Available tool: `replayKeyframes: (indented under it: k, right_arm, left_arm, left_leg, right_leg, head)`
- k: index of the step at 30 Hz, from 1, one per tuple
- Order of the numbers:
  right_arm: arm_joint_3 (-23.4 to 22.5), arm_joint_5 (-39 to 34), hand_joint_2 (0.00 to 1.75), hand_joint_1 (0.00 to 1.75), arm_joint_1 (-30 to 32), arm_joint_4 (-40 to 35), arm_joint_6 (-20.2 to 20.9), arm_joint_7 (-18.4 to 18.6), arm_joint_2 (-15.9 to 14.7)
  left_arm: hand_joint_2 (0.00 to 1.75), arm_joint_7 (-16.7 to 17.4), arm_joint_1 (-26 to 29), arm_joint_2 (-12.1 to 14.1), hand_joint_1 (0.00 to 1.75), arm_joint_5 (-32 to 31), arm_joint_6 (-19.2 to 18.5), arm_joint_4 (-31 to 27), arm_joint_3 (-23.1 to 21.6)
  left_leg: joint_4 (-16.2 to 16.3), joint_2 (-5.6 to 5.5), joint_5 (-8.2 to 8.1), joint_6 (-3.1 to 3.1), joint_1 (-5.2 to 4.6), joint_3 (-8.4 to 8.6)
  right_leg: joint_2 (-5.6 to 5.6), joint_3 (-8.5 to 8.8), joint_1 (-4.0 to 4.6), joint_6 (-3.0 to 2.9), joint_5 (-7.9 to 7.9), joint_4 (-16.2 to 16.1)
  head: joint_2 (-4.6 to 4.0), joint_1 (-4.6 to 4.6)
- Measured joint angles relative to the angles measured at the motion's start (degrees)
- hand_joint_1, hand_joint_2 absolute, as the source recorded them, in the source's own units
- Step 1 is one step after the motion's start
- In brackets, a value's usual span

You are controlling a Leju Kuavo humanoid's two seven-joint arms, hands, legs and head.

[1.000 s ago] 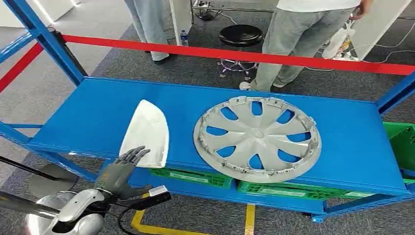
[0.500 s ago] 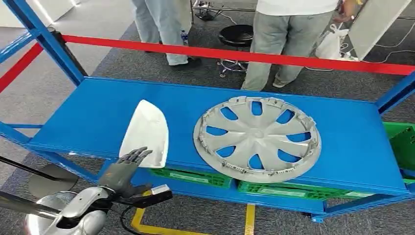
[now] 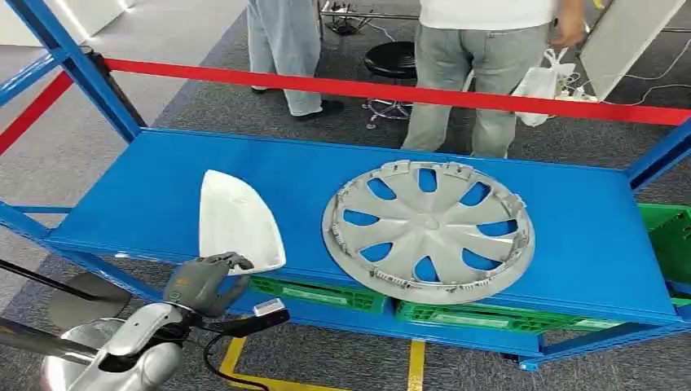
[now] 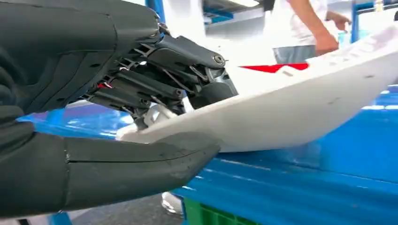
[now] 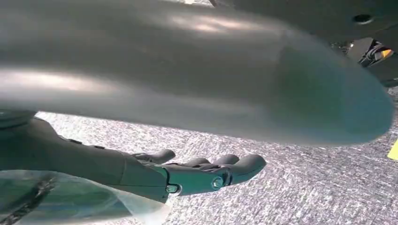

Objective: Take the parts from the cabinet and place them on the table.

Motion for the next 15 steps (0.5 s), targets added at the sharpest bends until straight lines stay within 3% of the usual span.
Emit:
replayKeyframes:
  k: [11,15]
  right_arm:
    - [0.0,-0.2,0.00,0.00,0.2,-0.1,0.0,0.0,0.0]
    - [0.0,-0.4,0.00,0.00,0.2,-0.1,-0.2,-0.2,0.0]
  left_arm:
    - [1.75,-1.3,-0.4,-0.3,1.75,-0.6,2.7,-0.3,-0.4]
    - [1.75,-2.2,-0.3,-0.2,1.75,-1.4,5.6,-2.1,-0.7]
  left_leg:
    - [0.0,0.00,0.00,0.00,0.00,0.13]
    - [0.0,0.00,-0.01,0.00,0.00,0.11]
  right_leg:
    - [0.03,0.11,0.00,0.00,0.00,0.0]
    - [0.02,0.09,0.00,0.00,0.00,0.0]
  head:
    - [0.00,0.00]
    - [0.00,0.00]
